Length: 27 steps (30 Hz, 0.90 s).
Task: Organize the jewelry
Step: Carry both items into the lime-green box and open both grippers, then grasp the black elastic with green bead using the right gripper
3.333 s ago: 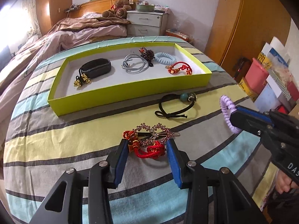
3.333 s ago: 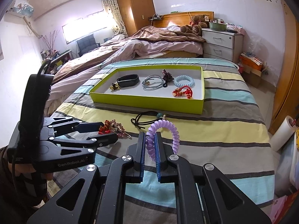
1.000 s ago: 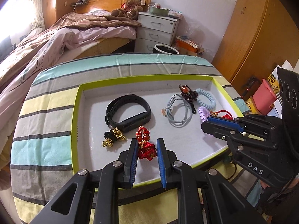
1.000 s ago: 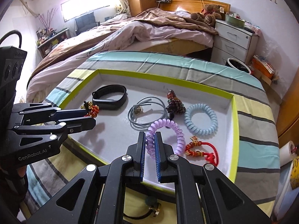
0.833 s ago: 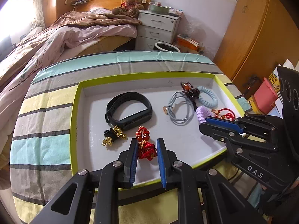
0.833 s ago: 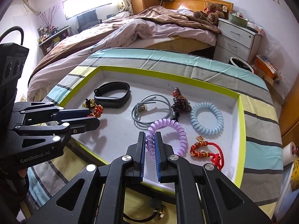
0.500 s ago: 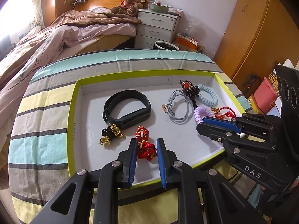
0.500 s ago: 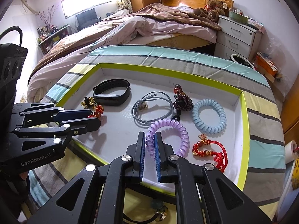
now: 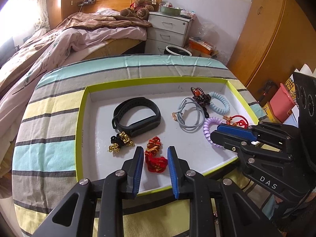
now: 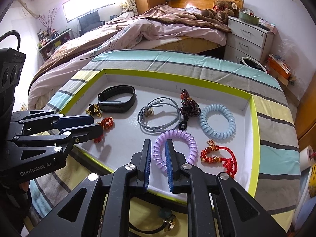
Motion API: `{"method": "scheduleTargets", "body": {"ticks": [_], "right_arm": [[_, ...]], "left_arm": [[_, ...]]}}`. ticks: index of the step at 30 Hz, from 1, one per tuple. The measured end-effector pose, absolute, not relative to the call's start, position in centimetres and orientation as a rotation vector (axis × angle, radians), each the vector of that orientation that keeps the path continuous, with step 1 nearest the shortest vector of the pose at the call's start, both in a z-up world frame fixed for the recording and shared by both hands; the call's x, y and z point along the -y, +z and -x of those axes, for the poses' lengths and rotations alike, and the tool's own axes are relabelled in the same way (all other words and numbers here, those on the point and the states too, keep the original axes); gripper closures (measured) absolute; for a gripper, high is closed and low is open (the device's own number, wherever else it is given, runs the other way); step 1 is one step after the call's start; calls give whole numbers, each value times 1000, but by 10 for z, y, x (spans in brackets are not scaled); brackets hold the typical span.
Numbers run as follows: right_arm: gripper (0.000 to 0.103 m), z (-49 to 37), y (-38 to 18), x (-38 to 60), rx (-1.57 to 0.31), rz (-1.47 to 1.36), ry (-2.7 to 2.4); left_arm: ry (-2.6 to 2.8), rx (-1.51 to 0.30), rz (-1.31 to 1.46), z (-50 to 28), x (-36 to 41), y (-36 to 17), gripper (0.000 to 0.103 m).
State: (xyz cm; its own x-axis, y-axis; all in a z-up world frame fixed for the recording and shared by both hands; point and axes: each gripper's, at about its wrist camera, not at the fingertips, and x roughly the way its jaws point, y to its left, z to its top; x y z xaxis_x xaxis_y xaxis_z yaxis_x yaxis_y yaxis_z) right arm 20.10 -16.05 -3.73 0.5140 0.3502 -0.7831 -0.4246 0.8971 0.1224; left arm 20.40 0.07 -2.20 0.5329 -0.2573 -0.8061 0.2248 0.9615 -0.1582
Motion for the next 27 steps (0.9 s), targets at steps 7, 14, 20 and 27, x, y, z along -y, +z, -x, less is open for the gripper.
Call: {"method": "scheduleTargets", "body": {"ticks": [7,14,20,27], "right_arm": [[85,-195,-30,165,-898,67,452],[73,-181,-21,172,-867,39,441],[72,-165,-12,187,-836,-4,423],[54,-141,-10,202,-816,-14,389]], "left_arm": [[-290,-945,43,-194,-1,-13,73],[-267,-920,47,-178,-3,-1,72],[-242,-889,63,-155,-9,6,60],[-201,-867,99,-126,-17,6,47]]}}
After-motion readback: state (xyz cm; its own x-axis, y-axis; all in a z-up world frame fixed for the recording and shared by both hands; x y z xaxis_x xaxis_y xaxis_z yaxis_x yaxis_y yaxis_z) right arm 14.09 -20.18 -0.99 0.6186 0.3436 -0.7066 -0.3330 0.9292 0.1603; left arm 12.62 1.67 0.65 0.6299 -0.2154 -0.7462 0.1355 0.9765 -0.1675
